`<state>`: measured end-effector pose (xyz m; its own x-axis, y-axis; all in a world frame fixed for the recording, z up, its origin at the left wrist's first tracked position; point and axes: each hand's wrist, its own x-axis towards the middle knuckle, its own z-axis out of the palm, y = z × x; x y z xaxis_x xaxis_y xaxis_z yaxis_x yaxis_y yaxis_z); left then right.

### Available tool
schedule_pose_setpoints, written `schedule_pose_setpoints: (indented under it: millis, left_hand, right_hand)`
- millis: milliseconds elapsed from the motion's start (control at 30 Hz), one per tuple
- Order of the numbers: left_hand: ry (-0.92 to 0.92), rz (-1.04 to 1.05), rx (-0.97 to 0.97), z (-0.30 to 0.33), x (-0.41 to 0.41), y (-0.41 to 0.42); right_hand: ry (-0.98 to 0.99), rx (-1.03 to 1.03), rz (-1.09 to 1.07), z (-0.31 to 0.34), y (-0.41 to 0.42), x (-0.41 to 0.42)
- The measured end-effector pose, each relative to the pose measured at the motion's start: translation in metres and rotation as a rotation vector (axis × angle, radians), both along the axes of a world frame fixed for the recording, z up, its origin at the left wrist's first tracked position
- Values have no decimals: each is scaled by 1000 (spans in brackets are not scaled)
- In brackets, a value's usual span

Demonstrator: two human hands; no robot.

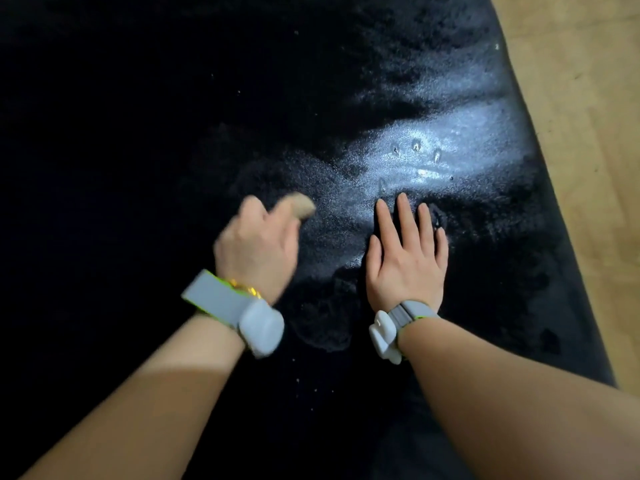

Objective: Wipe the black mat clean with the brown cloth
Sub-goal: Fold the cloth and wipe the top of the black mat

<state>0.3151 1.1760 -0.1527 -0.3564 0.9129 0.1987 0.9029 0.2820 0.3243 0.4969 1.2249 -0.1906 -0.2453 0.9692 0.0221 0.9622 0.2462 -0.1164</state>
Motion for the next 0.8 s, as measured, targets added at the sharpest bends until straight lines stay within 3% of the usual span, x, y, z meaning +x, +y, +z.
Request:
schedule_pose_setpoints:
  millis: [167,267,333,400,633,733,800]
  left_hand:
    - [170,-345,42,-5,34,-46]
    - [340,-113,-21,-9,-5,-31]
    - [225,142,-39,-8,-32,-22]
    - [145,241,-28,-6,-34,-21]
    - [135,-286,76,-11,55,-47]
    - [208,-271,71,-8,37,-46]
    - [263,-94,25,-8,3,-45]
  right_hand:
    - [11,9,-5,0,0,-1]
    - [4,0,5,1,0,0]
    - [9,-5,6,1,0,0]
    - [2,-5,8,2,-1,0]
    - [11,14,1,0,0,-1]
    - [14,-3,5,1,0,-1]
    - [18,-23,6,2,0,-1]
